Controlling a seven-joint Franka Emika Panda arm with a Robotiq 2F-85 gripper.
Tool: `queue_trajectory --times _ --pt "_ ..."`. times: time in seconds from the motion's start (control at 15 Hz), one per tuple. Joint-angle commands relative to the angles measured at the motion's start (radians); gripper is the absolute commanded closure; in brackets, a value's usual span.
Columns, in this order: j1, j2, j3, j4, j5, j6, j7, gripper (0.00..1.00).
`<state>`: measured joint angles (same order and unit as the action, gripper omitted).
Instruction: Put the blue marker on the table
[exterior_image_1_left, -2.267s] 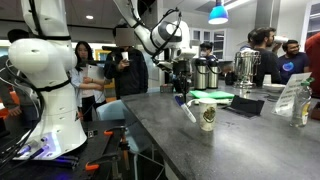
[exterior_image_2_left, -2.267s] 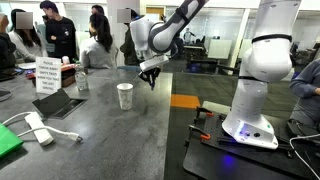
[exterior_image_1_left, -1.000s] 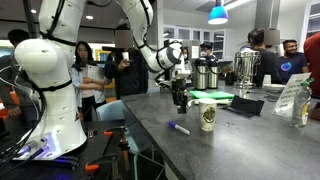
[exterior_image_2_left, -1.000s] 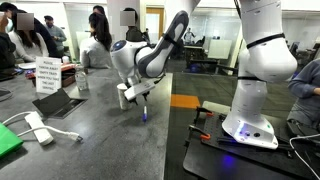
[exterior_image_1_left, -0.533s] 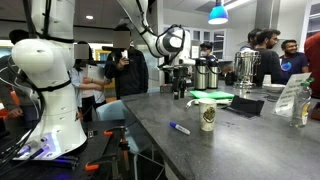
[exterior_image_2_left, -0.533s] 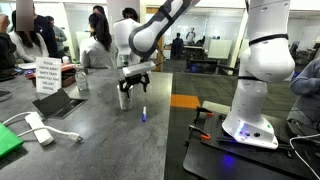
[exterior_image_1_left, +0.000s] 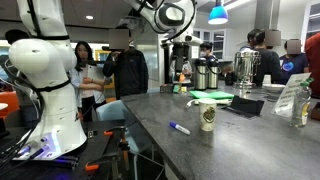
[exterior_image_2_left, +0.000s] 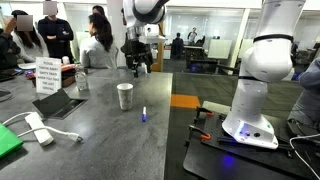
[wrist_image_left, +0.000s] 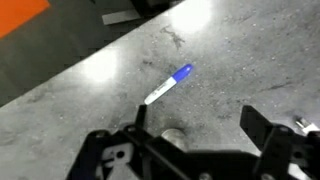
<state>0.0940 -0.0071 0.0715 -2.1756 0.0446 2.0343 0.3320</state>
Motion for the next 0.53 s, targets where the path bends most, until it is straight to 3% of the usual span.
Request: queue_trajectory --times 0.0,0.2,0.47 --pt "-0.016 -0.017 -0.005 -0.004 -0.045 0.017 -0.196 0.0" --pt "-0.017 -0.033 -0.002 -0.015 -0.055 0.05 -0.349 0.0" --pt "-0.011 -0.085 0.005 -0.052 -0.075 0.18 -0.427 0.0"
